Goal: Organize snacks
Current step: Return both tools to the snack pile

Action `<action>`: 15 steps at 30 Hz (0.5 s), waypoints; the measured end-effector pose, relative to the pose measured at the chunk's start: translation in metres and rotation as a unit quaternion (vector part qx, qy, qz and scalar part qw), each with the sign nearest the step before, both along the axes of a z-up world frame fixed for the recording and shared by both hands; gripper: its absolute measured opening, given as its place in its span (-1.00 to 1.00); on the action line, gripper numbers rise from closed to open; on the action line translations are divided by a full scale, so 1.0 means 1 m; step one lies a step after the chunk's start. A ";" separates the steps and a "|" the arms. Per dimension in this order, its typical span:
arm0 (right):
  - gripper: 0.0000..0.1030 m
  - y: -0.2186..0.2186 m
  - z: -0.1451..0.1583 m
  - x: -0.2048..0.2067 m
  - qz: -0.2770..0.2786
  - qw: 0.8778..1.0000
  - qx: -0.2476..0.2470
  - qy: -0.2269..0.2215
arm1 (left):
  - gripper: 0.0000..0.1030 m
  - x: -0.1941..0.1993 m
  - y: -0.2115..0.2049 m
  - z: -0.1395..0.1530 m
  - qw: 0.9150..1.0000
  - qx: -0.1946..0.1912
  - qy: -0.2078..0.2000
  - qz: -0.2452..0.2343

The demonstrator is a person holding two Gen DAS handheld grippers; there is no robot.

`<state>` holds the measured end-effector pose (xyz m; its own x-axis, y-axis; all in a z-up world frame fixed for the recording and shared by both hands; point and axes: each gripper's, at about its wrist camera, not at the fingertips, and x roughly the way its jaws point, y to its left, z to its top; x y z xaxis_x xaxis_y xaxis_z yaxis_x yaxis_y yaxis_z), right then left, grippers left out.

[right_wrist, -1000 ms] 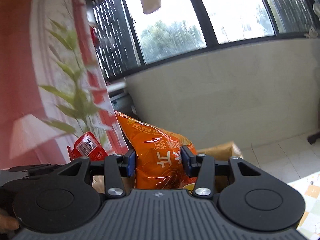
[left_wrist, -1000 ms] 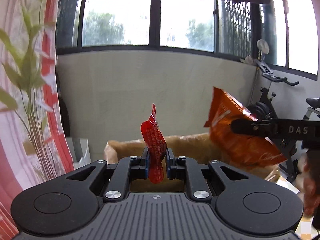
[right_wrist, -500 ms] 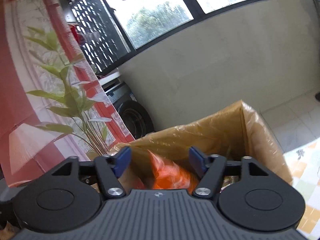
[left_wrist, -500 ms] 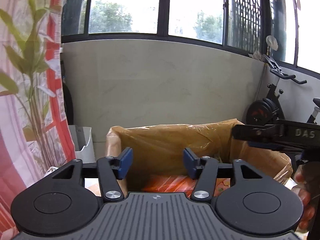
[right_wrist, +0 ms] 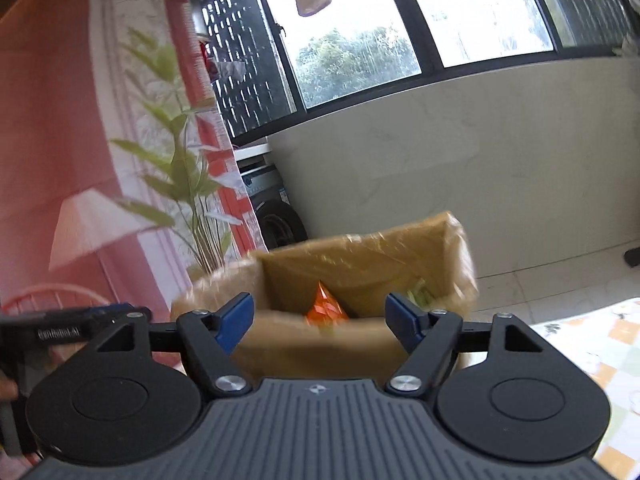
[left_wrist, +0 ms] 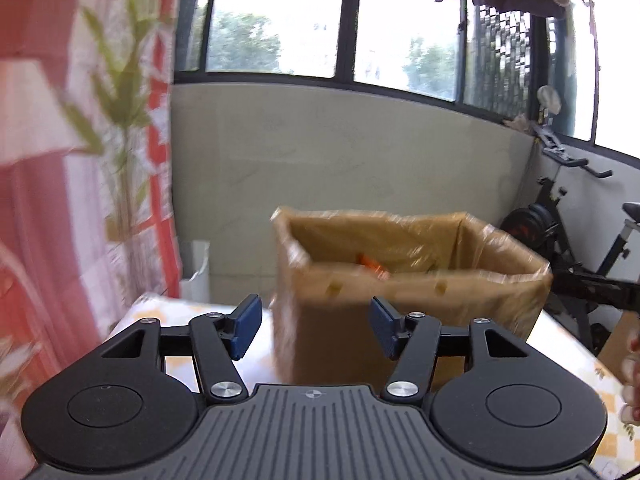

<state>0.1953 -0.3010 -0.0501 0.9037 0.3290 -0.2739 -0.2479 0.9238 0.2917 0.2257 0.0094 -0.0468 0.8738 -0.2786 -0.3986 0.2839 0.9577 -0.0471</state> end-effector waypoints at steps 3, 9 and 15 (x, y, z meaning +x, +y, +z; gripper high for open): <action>0.46 0.002 -0.023 -0.022 -0.001 0.999 -0.032 0.016 | 0.20 -0.013 0.010 -0.018 1.000 -0.015 0.020 0.016; 0.46 0.013 -0.077 -0.044 -0.006 0.993 -0.071 0.091 | 0.20 -0.027 0.014 -0.052 0.998 -0.010 0.052 0.040; 0.46 0.022 -0.116 -0.053 -0.021 0.983 -0.095 0.158 | 0.20 -0.033 0.016 -0.077 0.995 -0.017 0.081 0.056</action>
